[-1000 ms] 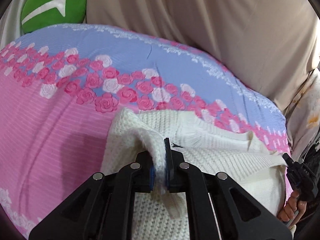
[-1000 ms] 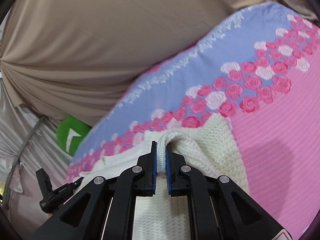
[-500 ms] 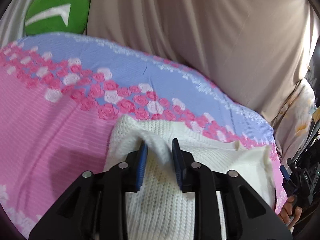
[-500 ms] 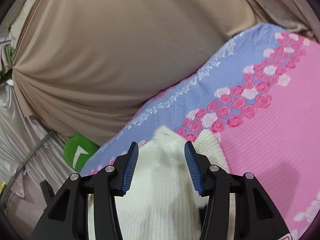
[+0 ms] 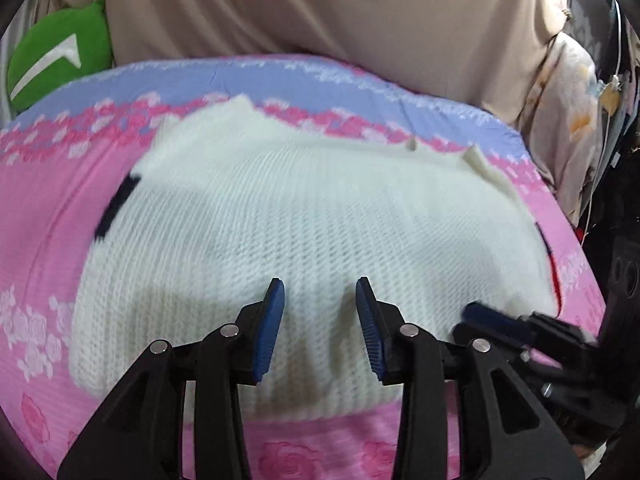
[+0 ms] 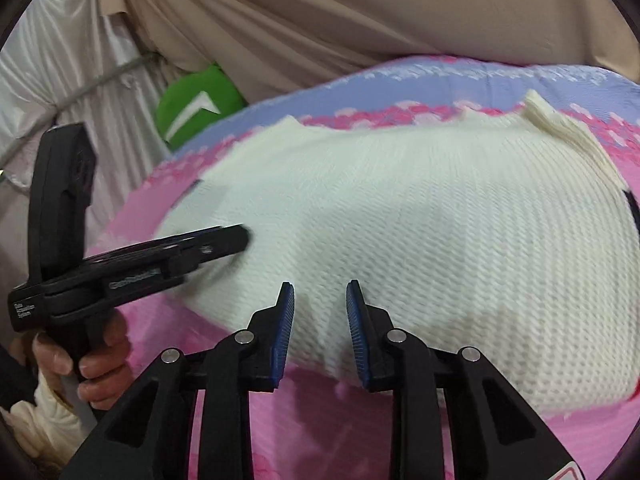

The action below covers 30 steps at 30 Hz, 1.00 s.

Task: Fold small clothes
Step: 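Lower the folded sweater onto the bed and open both tools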

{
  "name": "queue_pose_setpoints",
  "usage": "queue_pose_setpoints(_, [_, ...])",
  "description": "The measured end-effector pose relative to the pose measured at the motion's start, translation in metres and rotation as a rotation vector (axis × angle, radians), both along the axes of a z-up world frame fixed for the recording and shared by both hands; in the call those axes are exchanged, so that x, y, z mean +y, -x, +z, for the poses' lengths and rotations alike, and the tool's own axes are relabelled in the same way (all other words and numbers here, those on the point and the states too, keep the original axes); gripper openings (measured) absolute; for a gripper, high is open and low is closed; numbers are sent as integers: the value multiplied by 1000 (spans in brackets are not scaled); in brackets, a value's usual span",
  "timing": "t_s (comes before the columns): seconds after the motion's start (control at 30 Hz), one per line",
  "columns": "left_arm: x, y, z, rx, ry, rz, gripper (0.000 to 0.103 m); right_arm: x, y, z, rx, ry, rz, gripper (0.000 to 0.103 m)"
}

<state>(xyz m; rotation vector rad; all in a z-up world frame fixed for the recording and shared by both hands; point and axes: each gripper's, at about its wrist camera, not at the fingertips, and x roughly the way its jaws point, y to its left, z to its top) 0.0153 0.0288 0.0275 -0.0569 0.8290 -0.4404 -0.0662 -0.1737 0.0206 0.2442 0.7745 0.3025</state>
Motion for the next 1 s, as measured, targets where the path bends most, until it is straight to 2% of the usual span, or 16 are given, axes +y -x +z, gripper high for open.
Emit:
queue_pose_setpoints(0.07, [16,4,-5,12,3,23,35,-24,5,-6,38,1,-73,22])
queue_pose_setpoints(0.2, [54,12,-13,36,-6,75,30,-91,36,-14,71,-56,-221,3])
queue_pose_setpoints(0.27, [71,17,-16,45,5,86,22,-123,56,-15,74,-62,-315,0])
queue_pose_setpoints(0.4, [91,27,-7,51,31,121,22,-157,83,-9,73,-69,-429,0])
queue_pose_setpoints(0.43, [93,27,-2,46,38,125,21,-159,84,-2,54,-73,-432,4])
queue_pose_setpoints(0.47, [93,25,6,37,53,123,23,-159,84,5,33,-67,-438,15])
queue_pose_setpoints(0.5, [92,20,14,24,70,116,25,-159,81,15,0,-44,-446,17])
queue_pose_setpoints(0.57, [88,5,34,-13,94,112,40,-154,61,37,-63,-16,-427,20])
queue_pose_setpoints(0.6, [83,-2,42,-37,97,107,43,-153,48,47,-88,-12,-419,29])
queue_pose_setpoints(0.67, [71,-27,56,-85,81,116,53,-150,19,60,-111,5,-395,41])
queue_pose_setpoints(0.77, [57,-75,57,-62,76,147,56,-148,-32,63,-84,42,-363,43])
queue_pose_setpoints(0.87, [47,-123,41,21,80,167,56,-148,-82,48,-10,65,-359,47])
queue_pose_setpoints(0.97, [42,-151,23,66,58,196,55,-149,-109,31,49,92,-381,47])
queue_pose_setpoints(1.0, [39,-156,20,56,35,198,53,-149,-116,27,62,104,-380,43])
